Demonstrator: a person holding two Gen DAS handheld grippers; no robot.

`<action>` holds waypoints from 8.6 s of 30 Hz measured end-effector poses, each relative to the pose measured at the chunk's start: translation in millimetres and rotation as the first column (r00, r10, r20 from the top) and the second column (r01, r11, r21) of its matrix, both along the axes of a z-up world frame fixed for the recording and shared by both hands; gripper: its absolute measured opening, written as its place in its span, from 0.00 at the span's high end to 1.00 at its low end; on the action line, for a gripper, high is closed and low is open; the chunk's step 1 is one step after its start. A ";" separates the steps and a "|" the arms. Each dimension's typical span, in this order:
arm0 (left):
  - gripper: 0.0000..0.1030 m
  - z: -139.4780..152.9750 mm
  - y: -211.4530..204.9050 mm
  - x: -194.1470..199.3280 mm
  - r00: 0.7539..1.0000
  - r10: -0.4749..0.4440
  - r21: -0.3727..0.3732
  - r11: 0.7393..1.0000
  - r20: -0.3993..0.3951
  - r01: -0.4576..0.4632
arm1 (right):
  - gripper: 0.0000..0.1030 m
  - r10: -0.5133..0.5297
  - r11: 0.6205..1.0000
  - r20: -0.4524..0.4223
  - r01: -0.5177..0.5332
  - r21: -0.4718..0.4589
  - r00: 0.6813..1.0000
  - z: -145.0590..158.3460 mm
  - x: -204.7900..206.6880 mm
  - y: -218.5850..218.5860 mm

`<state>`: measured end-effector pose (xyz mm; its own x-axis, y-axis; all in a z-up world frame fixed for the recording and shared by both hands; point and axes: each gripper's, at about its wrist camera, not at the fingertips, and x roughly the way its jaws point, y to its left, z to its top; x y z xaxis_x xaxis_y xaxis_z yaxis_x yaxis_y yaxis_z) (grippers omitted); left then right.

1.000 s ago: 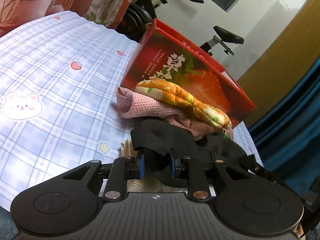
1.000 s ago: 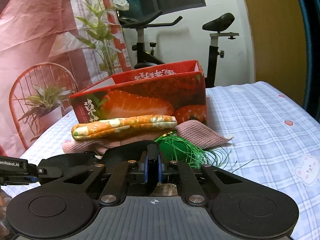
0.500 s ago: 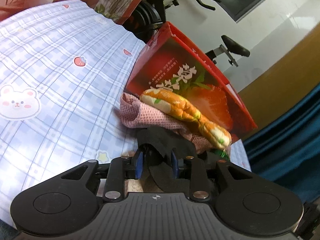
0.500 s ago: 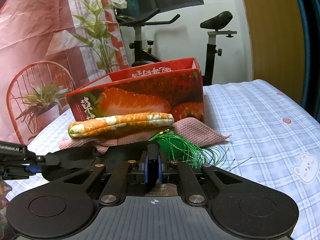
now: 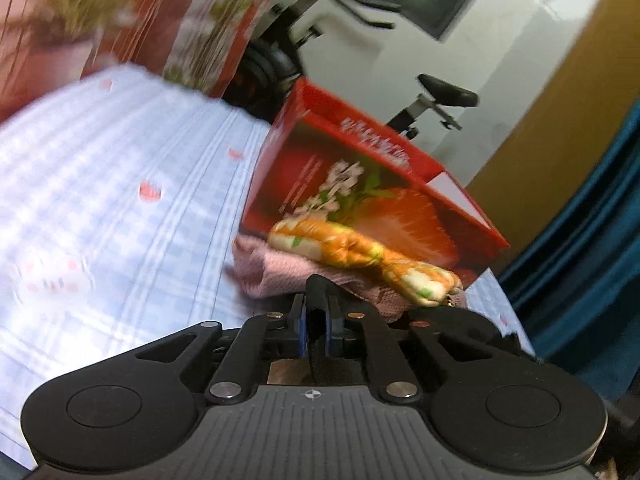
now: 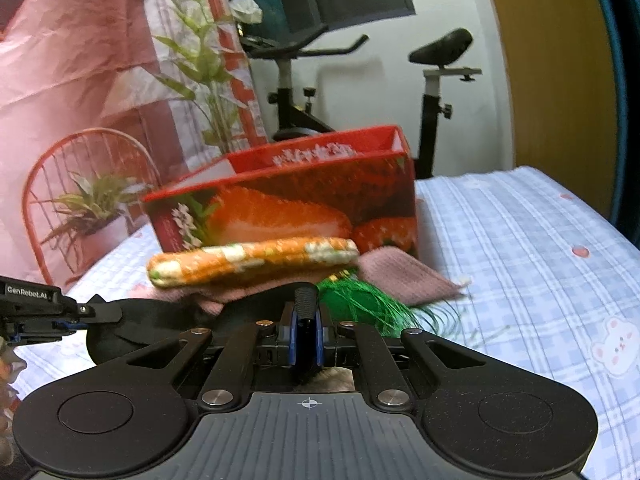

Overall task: Organize soft objects
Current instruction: 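Carry the eye mask over the red box and open both grippers, then move both grippers back to the pile toward the white foil pouch, then lower both grippers onto the white foil pouch and close on its edge, then lift the foil pouch with both grippers and carry it over the red box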

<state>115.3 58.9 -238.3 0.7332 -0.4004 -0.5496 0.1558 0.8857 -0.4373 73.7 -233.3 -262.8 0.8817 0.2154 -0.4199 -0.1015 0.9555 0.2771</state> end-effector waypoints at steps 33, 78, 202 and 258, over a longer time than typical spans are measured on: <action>0.91 119.1 -79.3 136.2 0.968 -0.123 0.313 0.949 0.218 0.050 | 0.93 0.045 0.994 0.182 -0.025 -0.110 0.982 122.2 141.2 -18.2; 0.55 114.1 -67.0 114.4 0.977 -0.197 0.379 0.913 0.084 0.151 | 0.75 -0.011 0.988 -0.047 0.003 -0.156 0.999 94.4 158.5 -18.8; 0.65 -48.8 -43.3 5.3 0.966 -0.213 -0.037 0.977 -0.146 0.210 | 0.85 0.149 0.987 -0.143 -0.139 0.075 0.979 -24.6 5.1 19.5; 0.75 70.6 -81.0 171.4 0.971 -0.238 0.078 0.968 -0.010 0.239 | 0.86 0.135 0.990 -0.004 -0.134 0.032 0.991 89.5 193.2 -37.3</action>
<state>286.8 -22.2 -167.8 0.6215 -0.5195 -0.5864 0.3665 0.8544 -0.3685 266.9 -270.6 -173.3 0.8411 0.3450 -0.4166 -0.2266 0.9241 0.3077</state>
